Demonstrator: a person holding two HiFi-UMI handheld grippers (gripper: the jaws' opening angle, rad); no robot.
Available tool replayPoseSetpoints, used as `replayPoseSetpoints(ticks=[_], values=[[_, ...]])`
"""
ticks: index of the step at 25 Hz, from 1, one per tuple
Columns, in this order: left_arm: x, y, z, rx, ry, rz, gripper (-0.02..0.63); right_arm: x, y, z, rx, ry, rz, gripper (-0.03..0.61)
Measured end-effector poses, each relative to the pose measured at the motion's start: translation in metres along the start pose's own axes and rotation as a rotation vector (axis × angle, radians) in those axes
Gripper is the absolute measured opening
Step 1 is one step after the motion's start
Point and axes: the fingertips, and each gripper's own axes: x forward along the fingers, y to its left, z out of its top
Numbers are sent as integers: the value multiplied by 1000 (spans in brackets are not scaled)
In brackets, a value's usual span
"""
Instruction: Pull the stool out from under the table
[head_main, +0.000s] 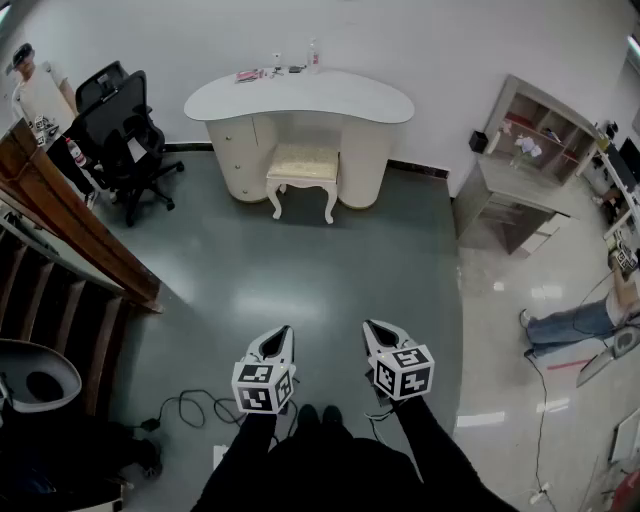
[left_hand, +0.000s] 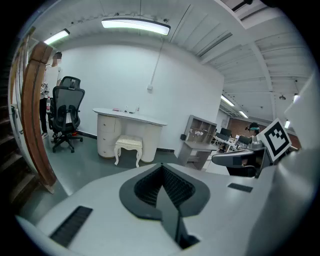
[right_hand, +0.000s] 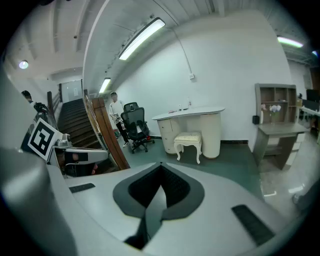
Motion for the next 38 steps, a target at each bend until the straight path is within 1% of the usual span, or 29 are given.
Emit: replayPoseSetpoints(ticks=[5, 13, 19, 25, 29, 33, 38], values=[[6, 0, 9, 17, -4, 13, 6, 5, -2, 5, 4, -14, 20, 3], [2, 0, -13, 3, 40, 17, 6, 0, -9, -18, 3, 38, -4, 2], [5, 1, -13, -1, 46, 45, 6, 0, -25, -23, 43, 31, -4, 3], [15, 1, 2, 18, 19, 65, 6, 4, -37, -11, 22, 40, -16, 3], [25, 2, 11, 8, 2, 88, 6, 9, -48, 0, 12, 29, -18, 3], [30, 9, 18, 8, 4, 100, 6, 12, -51, 11, 9, 4, -36, 3], [42, 20, 20, 10, 11, 97, 6, 24, -56, 13, 18, 11, -33, 3]])
